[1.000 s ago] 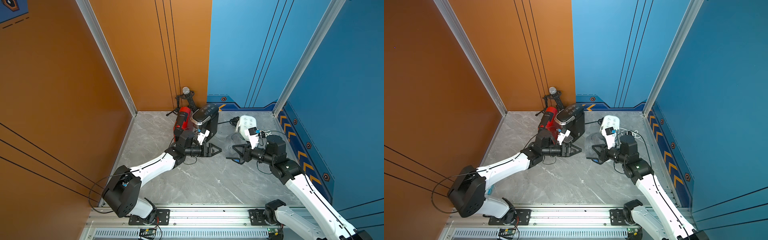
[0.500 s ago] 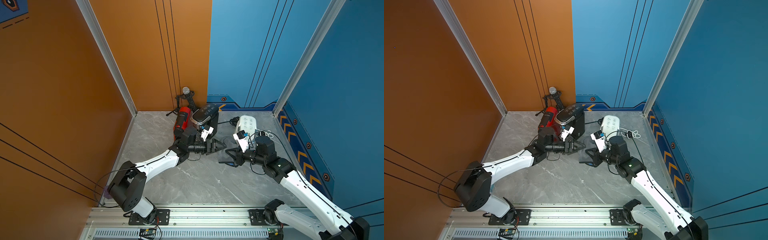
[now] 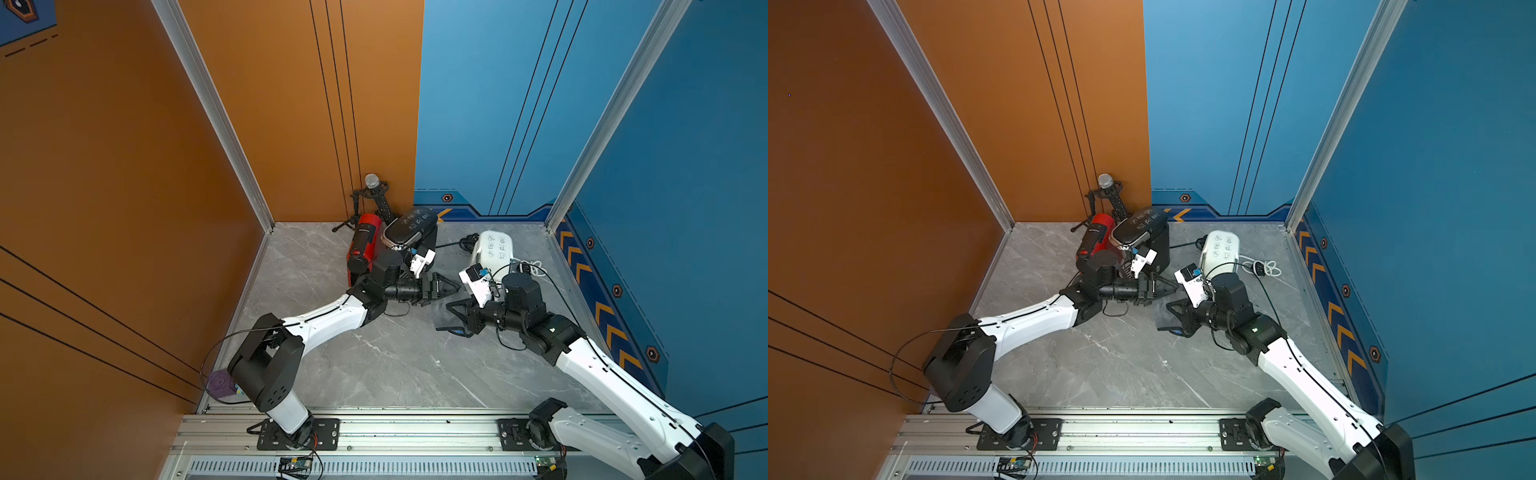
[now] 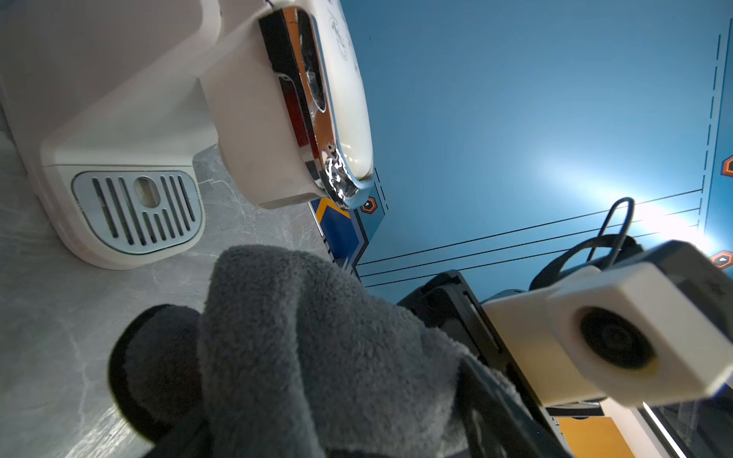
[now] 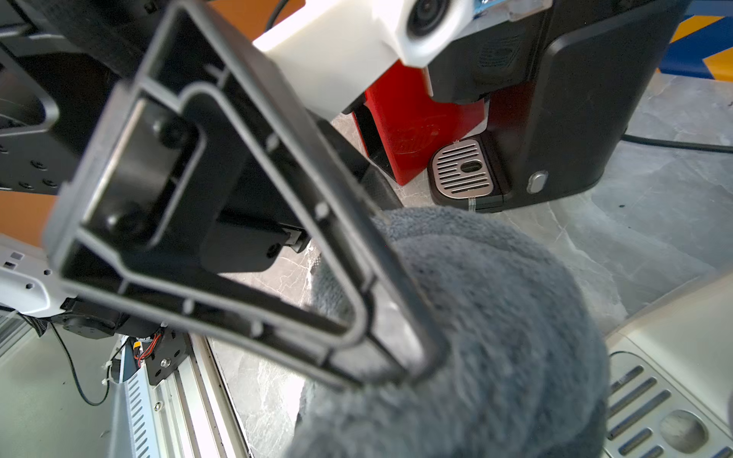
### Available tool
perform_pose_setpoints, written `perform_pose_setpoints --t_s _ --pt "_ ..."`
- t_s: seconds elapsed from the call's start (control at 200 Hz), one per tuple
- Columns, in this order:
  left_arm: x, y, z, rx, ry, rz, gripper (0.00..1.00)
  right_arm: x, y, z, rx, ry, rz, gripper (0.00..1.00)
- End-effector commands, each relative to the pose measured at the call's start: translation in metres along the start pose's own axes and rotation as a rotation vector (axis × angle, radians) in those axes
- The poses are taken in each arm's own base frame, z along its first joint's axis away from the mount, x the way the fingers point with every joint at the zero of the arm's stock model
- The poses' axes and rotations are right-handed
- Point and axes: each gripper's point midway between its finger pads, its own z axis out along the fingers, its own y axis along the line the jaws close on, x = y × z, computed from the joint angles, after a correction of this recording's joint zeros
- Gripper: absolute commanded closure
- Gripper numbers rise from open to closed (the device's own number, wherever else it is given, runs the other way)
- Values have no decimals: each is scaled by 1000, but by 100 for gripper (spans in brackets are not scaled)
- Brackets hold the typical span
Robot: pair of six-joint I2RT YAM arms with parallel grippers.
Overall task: Wipe the surface of a coffee machine
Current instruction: Adjust the cleaning item.
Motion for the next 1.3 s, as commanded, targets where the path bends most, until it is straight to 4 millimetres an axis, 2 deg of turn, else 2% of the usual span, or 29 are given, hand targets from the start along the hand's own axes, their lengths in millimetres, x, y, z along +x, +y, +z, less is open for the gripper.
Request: perform_pose_setpoints --t_s 0.0,0.15,0.42,0.47,0.52,0.611,0.626,0.686,0.761,0.866,0.981,1.091,1.101,1.121,1.296 --pt "-3 -15 8 37 10 32 31 -17 7 0 -15 -40 -34 100" --pt "-2 -16 8 39 12 35 44 -18 -2 0 32 -57 -16 100" --pt "3 -5 9 25 25 23 94 -27 -22 -2 78 -130 72 100" --pt "0 -2 7 24 12 20 100 -29 -26 -3 93 -138 82 98" --pt "-3 3 3 17 -9 11 100 -28 -32 -5 110 -142 97 91" --pt "-10 16 -5 -15 -47 0 100 -27 -47 -13 165 -163 134 68" --pt "-6 27 -7 -38 -51 -17 100 -28 -50 -15 177 -169 141 65" --pt "-6 46 -13 -86 -84 -41 100 -26 -61 -23 217 -193 164 53" --pt "-4 70 -15 -142 -108 -57 100 -25 -76 -37 284 -228 201 46" --pt "-1 102 -10 -222 -131 -77 100 -22 -94 -51 345 -266 256 43" --pt "-5 124 2 -285 -158 -73 100 -19 -103 -61 374 -295 289 42" --pt "-13 131 20 -305 -173 -61 100 -18 -105 -64 378 -303 298 42" --pt "-20 124 23 -291 -182 -49 100 -18 -104 -64 376 -304 299 42" --pt "-24 122 27 -287 -188 -44 100 -18 -104 -64 374 -305 301 42" --pt "-48 123 45 -306 -256 -27 100 -20 -101 -67 362 -333 298 42"
